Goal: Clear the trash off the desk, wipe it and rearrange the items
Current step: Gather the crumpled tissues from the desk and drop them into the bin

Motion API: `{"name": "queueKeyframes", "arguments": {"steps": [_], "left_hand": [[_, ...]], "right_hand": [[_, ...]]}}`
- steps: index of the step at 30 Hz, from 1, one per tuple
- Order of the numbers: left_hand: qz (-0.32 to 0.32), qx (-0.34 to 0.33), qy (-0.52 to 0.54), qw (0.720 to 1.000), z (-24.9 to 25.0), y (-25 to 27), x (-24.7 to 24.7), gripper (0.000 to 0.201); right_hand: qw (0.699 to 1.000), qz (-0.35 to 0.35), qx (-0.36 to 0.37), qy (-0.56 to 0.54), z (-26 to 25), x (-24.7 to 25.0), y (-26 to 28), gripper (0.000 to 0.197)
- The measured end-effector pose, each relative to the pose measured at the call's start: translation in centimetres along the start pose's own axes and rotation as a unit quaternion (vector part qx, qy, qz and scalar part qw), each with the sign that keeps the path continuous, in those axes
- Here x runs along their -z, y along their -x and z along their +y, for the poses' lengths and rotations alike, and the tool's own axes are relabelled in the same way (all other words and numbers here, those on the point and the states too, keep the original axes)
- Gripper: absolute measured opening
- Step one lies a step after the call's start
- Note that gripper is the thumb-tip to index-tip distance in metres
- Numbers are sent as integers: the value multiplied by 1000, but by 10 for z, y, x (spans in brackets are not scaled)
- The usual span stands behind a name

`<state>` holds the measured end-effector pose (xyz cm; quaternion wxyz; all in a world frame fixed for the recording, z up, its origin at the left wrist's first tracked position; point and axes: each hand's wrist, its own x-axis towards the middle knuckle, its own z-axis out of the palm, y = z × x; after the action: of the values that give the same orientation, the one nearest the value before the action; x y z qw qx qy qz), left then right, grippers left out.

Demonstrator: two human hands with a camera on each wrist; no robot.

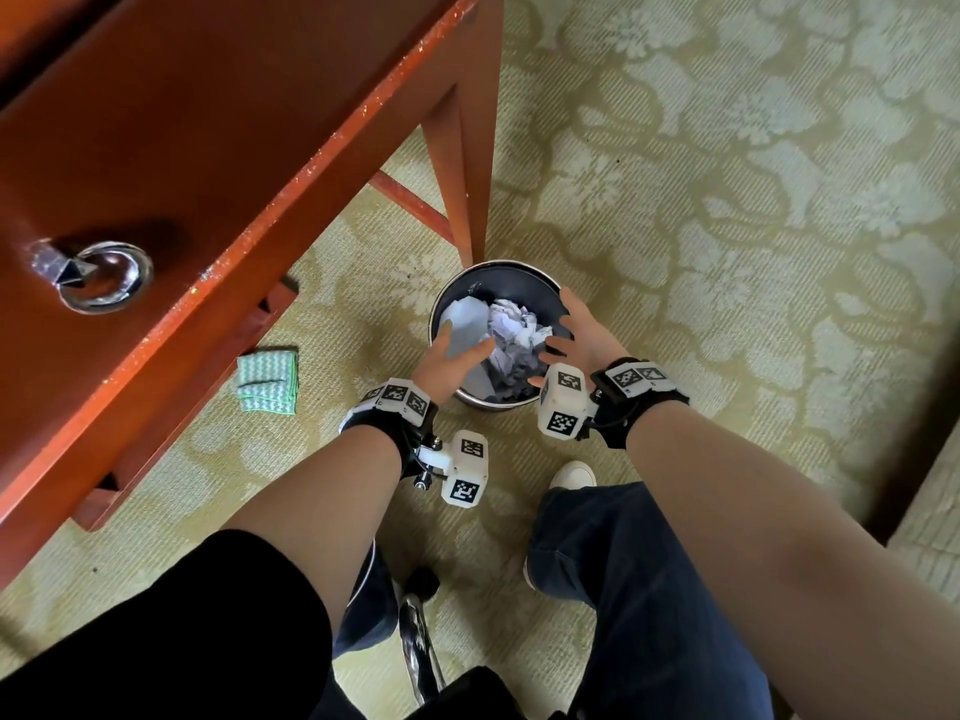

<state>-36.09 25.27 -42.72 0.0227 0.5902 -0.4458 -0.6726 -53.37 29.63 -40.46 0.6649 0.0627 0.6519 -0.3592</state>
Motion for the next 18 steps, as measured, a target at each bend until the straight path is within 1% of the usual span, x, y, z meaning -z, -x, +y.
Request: {"name": "queueKeyframes", "arguments": {"steps": [4, 5, 7, 8, 9, 10, 12, 15, 16, 17, 18], "left_hand": [[-6, 3, -6, 1000, -7, -11, 4, 99], [-9, 10, -5, 1000, -22, -29, 8, 103], [-16, 20, -15, 1000, -33, -40, 13, 105], [-16, 23, -19, 999, -26, -32, 13, 103], [-17, 23, -23, 999, -10, -13, 12, 99], [-17, 20, -19, 999, 16, 17, 10, 94], [-28, 24, -2, 999, 53, 62, 7, 78], [-47, 43, 40, 997, 86, 104, 9, 35], [-55, 44, 54, 996, 98, 119, 10, 29], [-62, 39, 66, 995, 109, 132, 11, 29], [-63, 35, 71, 995, 118, 144, 13, 34]], "right_hand": [[1000, 10, 6, -24, 0, 0, 0, 61], [1000, 10, 6, -27, -1, 0, 3, 58], [1000, 4, 4, -23, -5, -1, 14, 60], [1000, -1, 4, -18, -8, -1, 23, 61], [1000, -7, 3, -17, -11, -1, 32, 60], [1000, -10, 5, -18, -14, -1, 43, 58], [1000, -20, 14, -17, -21, -3, 66, 45], [999, -43, 8, 3, -34, -10, 107, 21], [999, -44, 7, 18, -38, -12, 122, 15], [999, -45, 9, 29, -43, -15, 136, 10], [998, -42, 13, 40, -47, -18, 150, 9]]}}
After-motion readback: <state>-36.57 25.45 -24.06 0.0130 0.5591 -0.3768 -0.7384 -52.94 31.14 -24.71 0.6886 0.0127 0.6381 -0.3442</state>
